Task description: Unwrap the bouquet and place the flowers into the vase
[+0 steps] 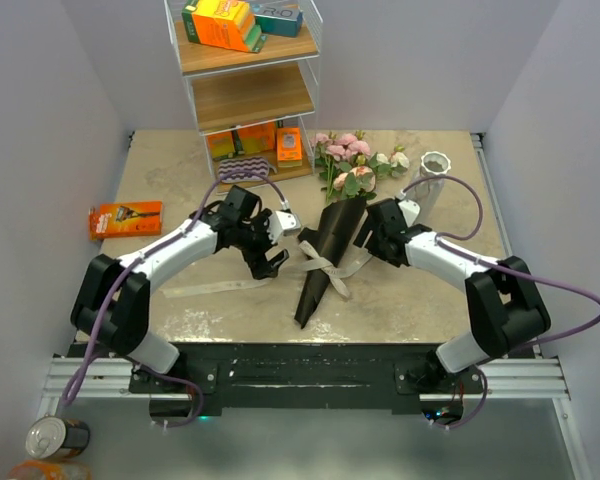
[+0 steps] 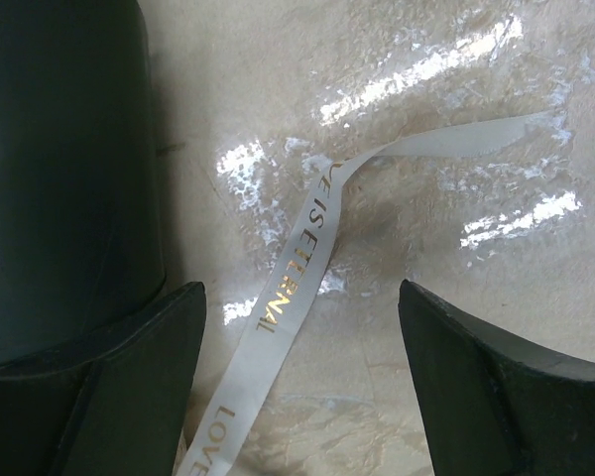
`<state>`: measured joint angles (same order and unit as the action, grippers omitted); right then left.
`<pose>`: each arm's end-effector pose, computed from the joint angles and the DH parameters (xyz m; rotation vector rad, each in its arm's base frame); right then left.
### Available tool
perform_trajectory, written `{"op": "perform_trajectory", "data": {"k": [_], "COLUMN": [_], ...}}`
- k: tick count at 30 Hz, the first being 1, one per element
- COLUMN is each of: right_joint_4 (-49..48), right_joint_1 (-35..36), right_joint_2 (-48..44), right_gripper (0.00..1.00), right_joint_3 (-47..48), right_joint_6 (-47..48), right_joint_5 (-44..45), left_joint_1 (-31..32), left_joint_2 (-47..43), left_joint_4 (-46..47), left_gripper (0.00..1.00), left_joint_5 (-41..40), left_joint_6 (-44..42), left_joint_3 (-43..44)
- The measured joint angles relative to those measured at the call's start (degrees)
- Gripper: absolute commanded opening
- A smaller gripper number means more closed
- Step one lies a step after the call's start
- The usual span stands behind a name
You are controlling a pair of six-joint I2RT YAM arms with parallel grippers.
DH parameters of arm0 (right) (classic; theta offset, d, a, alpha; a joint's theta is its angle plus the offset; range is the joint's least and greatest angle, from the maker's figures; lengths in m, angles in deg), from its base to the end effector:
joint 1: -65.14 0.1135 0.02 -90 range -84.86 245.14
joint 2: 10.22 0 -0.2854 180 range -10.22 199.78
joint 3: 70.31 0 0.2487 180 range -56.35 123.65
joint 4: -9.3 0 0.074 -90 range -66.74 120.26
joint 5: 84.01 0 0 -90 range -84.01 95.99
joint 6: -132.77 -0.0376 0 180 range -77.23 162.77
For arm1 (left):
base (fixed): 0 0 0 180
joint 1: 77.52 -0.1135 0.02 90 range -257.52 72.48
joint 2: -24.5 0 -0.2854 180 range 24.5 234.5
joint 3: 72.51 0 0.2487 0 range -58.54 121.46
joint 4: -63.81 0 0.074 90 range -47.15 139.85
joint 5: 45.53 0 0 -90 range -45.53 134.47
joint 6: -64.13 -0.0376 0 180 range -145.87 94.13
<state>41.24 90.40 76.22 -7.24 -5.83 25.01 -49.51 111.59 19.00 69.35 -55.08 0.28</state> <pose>0.2701 0.1139 0.2096 0.6243 2.3855 0.1324 0.2592 -0.1558 0.2443 1.3557 2.1614 -0.5544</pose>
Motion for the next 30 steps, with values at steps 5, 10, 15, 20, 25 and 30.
{"op": "perform_trajectory", "data": {"k": [5,10,15,20,25,30], "right_joint_4": [-1.2,-2.0,-3.5,-4.3,-5.2,-6.9], "right_joint_1": [0.1,0.1,0.1,0.1,0.1,0.1], "right_joint_2": [0.6,0.6,1.3,3.6,5.6,6.4], "right_gripper": [0.8,0.79,0.76,0.72,0.57,0.42], "right_joint_3": [-0.8,-0.9,-1.0,-1.1,-1.2,-1.4], "right_joint_6": [-1.2,-1.9,-2.5,-2.8,-3.1,-3.6], "right_joint_5": [1.4,2.7,3.0,3.1,3.8,4.5], "left_joint_1": [2.7,5.0,6.3,6.3,6.3,6.3], "left_joint_2": [3.0,5.0,8.1,9.0,9.3,9.9], "left_joint_4": [0.0,1.4,3.3,3.7,4.3,4.6], "left_gripper": [0.99,0.99,0.99,0.98,0.86,0.81], "left_joint_5": [2.2,2.9,1.1,-1.3,-2.0,-2.2], "left_joint_6": [-0.7,-1.5,-1.9,-3.0,-3.7,-5.1], "left_joint_3": [2.0,3.1,3.2,3.2,3.2,3.2]}}
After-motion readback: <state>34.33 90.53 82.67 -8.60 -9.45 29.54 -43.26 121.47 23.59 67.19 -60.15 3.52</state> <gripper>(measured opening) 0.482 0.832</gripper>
